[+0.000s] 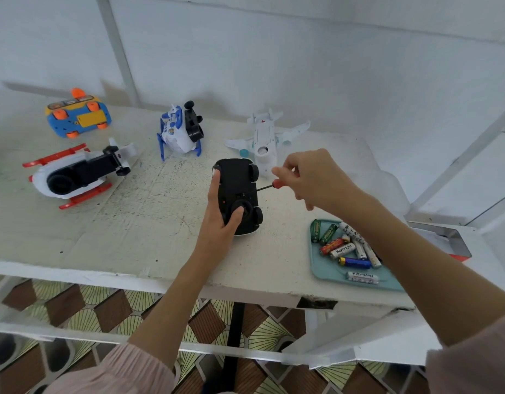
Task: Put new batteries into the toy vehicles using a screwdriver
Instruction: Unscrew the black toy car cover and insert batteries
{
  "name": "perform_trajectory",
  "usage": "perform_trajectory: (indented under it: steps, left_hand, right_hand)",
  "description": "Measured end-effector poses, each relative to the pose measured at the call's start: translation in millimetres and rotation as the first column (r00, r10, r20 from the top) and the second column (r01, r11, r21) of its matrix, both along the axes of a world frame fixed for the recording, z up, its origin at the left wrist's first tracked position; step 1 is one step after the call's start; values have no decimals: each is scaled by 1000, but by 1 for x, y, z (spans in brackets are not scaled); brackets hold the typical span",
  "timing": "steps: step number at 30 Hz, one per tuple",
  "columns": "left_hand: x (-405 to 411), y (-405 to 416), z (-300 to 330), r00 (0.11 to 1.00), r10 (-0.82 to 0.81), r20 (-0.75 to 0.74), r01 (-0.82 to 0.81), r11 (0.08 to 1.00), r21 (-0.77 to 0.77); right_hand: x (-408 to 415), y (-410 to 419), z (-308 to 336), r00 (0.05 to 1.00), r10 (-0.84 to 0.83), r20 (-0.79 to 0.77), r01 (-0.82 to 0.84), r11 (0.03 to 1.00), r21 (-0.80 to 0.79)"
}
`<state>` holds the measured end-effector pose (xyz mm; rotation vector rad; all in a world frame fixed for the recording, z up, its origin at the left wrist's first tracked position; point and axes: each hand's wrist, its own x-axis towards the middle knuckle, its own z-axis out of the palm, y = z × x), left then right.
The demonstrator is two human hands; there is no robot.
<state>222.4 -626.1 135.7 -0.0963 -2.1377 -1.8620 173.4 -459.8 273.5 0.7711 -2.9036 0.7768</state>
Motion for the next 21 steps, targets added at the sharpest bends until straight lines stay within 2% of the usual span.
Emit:
perform_trajectory:
  steps: [5,11,15,21]
  left_hand:
    - [0,0,1,1000,-2,12,2,1000,12]
    - [0,0,1,1000,-3,14,2,1000,7]
    - [1,1,2,1000,-3,2,3,1000,6]
    - [3,2,6,1000,9,0,-9,1000,-7]
  right_hand:
    - [0,5,-1,983,161,-85,-151,983,107]
    - [2,13,-8,985,158,-64,-119,907,405]
    - [6,23,-11,984,142,-106,-96,930,354]
    - [11,26,-23,986,162,-30,-148,954,261]
